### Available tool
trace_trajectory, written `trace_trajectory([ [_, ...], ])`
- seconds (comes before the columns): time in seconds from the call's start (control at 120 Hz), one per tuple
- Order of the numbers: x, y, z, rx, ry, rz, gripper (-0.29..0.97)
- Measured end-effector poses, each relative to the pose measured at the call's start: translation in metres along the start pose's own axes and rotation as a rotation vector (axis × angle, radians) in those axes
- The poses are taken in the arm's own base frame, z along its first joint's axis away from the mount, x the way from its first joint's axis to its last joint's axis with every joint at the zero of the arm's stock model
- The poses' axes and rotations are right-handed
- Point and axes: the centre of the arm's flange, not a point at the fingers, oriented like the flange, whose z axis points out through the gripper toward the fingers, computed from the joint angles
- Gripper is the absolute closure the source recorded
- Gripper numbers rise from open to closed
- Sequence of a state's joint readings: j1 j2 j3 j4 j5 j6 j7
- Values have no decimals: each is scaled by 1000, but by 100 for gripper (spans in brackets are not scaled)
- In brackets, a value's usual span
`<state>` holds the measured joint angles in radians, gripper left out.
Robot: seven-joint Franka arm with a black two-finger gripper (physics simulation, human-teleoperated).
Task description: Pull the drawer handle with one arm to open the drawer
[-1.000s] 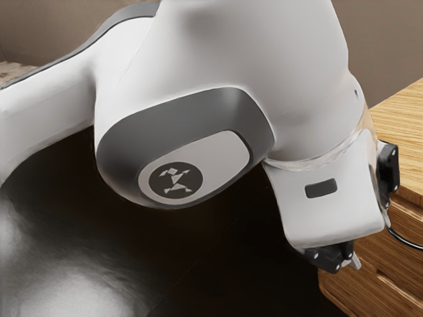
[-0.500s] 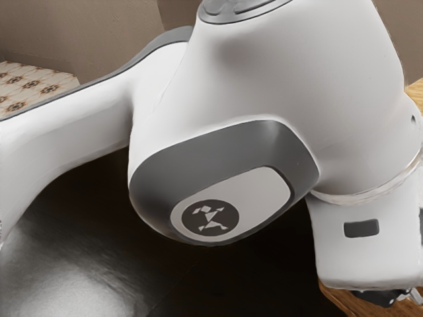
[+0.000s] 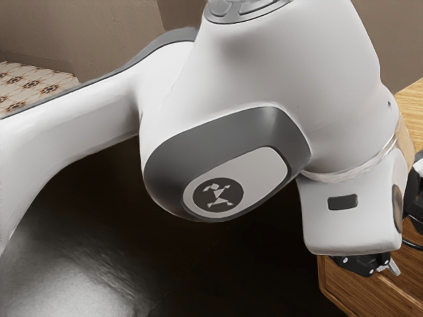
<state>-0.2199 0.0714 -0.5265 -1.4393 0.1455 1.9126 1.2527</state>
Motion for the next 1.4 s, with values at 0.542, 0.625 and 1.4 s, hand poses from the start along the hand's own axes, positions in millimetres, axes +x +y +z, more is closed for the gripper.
trace_trajectory([
  [0.542,-18,3,24,-41,-26,-6,65],
  [0.625,-17,9,22,-39,-38,2,68],
  [1.4,10,141,-43,101,-165,-28,74],
])
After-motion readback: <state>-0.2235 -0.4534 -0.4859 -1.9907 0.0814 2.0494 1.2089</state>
